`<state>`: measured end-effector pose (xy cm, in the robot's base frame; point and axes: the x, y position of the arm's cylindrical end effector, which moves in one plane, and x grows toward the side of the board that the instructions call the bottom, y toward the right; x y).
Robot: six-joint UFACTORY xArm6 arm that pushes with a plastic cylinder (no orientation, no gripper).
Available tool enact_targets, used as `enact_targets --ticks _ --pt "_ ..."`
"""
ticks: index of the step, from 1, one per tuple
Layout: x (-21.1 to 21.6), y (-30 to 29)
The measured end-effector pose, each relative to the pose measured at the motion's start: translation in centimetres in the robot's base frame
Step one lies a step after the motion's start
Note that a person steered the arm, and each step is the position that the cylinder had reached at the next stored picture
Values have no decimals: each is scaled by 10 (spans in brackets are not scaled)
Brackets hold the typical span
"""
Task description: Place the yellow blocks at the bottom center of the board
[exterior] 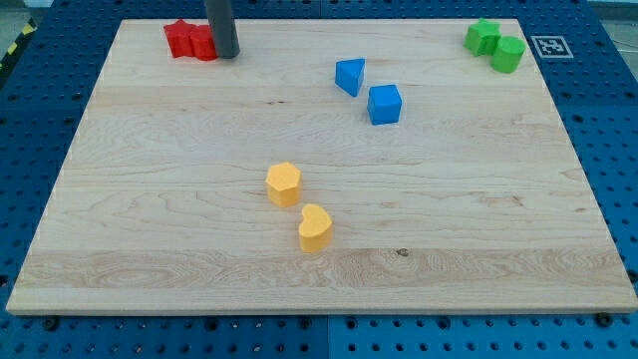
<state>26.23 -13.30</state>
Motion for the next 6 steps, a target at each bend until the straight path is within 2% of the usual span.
enact_targets --ticks 2,3,6 --pt "0 7" --pt "20 7" --pt "164 -1"
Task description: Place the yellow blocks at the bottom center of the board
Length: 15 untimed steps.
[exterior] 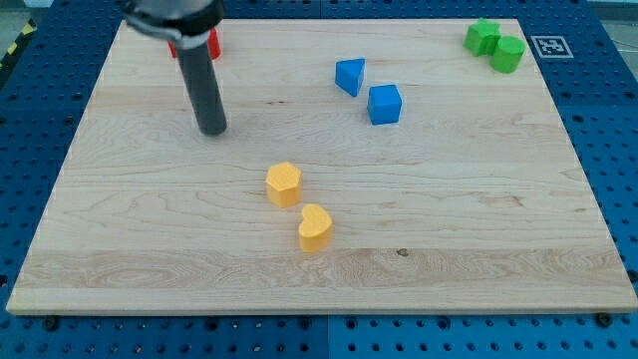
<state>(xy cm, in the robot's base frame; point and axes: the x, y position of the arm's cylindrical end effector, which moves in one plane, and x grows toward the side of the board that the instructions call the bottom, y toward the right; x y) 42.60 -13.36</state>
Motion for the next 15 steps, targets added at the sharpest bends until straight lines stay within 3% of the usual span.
enact_targets --ticks 2,4,8,10,11,13,15 --pt "71 58" --pt "105 138" --pt "72 109" --pt "31 124" --pt "31 148" --pt "81 180" --pt "87 202"
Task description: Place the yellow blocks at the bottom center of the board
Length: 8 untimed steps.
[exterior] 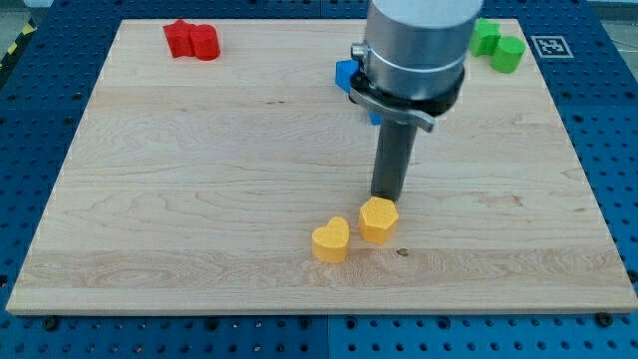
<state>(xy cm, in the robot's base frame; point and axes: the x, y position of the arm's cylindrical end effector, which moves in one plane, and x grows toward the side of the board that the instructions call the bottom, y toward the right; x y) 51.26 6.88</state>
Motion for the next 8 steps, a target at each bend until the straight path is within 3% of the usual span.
enact_targets --ticks 1,2,4,6,8 --pt "37 0" --pt "47 1" --pt "15 -23" --pt "37 -31" --pt "24 -64"
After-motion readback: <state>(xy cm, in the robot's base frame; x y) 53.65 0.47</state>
